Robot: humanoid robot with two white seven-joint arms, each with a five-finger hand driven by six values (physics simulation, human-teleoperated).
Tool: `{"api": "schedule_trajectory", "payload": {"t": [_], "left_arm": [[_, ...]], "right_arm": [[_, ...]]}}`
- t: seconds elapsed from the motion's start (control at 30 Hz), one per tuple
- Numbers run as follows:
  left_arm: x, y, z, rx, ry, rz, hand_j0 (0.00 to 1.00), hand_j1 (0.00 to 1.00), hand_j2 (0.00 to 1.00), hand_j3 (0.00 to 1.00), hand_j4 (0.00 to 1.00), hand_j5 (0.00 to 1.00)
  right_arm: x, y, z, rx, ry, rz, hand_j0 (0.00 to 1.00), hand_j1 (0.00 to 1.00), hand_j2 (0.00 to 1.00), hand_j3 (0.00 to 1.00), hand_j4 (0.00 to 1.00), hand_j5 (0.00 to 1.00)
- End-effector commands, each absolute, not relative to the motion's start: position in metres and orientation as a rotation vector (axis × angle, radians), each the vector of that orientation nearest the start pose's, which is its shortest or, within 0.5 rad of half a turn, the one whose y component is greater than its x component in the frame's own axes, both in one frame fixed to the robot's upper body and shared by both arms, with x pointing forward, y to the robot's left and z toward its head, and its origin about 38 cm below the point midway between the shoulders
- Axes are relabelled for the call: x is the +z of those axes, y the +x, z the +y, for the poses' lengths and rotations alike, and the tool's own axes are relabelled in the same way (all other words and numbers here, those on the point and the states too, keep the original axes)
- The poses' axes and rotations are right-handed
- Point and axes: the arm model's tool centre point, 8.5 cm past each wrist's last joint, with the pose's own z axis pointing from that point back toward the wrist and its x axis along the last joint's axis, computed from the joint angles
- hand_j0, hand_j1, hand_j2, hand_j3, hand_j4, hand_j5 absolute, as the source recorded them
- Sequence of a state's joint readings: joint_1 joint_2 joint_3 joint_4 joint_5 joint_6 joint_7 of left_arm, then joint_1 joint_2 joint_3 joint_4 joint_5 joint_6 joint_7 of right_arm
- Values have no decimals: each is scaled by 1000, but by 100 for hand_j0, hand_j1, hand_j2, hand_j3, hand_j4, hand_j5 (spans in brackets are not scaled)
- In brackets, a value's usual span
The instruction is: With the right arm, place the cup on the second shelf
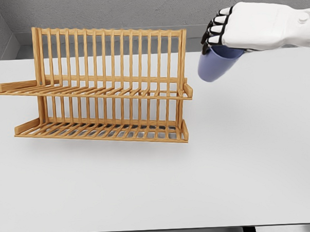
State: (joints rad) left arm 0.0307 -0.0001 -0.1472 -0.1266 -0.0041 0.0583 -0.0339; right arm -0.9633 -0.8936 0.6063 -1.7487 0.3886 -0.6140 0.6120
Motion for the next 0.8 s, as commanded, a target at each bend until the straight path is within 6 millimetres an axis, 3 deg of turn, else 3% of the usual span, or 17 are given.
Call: {"api": "schedule_trajectory", "payload": {"t": [0.0,0.57,0.77], "left_arm": [[-264,17,263,-154,47,-28,100,100,100,100,100,100],[-264,17,263,-154,47,-28,100,100,100,100,100,100],[-264,18,263,-152,46,-29,100,100,100,100,100,100]], "right_arm": [[381,408,-231,-2600,800,1772,62,62,62,62,62,62],[399,408,-199,-2499,766,1787,61,61,61,61,61,61],[389,407,-182,-2508,695,1760,61,61,61,61,61,61]]}}
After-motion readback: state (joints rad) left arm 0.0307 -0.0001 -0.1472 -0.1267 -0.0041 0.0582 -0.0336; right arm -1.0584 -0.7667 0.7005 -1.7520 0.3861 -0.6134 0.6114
